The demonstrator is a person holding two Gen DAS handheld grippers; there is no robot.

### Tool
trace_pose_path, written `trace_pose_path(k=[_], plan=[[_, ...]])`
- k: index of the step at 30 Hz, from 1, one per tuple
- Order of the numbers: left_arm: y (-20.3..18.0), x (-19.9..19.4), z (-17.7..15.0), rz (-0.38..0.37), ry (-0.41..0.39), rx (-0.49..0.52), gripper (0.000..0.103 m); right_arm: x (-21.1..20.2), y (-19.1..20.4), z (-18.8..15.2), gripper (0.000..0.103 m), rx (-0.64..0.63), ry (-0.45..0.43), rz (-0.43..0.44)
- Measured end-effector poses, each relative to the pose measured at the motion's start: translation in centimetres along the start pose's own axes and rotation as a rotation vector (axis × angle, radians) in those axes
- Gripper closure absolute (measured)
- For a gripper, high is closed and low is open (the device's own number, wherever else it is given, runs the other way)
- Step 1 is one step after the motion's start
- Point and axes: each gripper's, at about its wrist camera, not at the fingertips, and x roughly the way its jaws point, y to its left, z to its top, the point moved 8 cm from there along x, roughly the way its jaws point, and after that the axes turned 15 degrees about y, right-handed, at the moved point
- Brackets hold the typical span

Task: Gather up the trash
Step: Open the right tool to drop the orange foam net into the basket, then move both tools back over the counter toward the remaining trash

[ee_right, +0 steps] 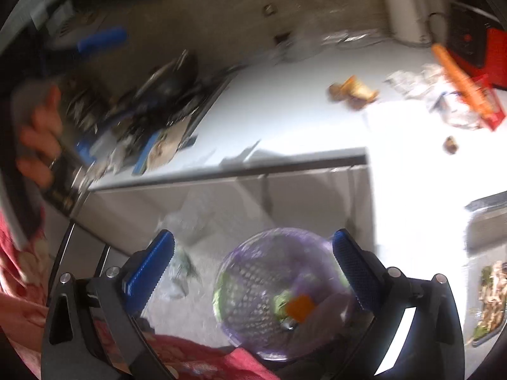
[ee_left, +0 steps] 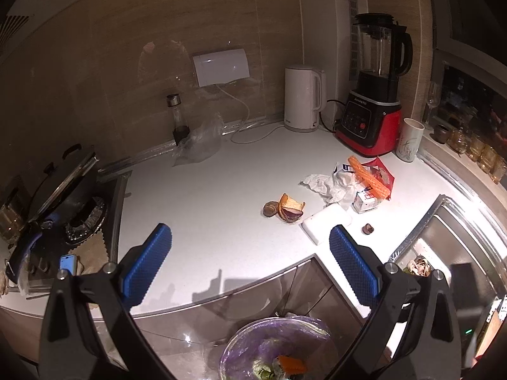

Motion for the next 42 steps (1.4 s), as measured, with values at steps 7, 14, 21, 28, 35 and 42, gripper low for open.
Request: trace_pose_path(k=[7,14,21,28,35,42], plan=[[-3.2,5.8,1.8,-0.082,-0.005,0.008,0.008,-5.9,-7.0,2.8,0.003,0.033,-0.105,-0.234],[-10.2,9.5,3.9,-0.199,-0.022,0.1,0.008,-8.0,-15.4,5.6,0.003,0.072,-0.121,-0.361],[-17.5,14.9,3.9,-0.269,-0.01,0.393,0.008,-7.8,-20.7,6.3,0.003,0.101,-0.103,-0.334],[-21.4,21.1,2.3,-0.361,0.137,0.738,0.008,-6.8,-24.2,5.5,0.003,0.141,-0.069,-0.309],[-21.2,25.8,2.1,-0.421,0.302,0.778,0.018,-5.7,-26.7,5.7,0.003,0.199,-0.052,-0.292],[-21.0,26.5,1.9,-0.385,0.287,0.802,0.039,-5.2,-27.3,6.5,0.003,0.203,-0.052,-0.28]])
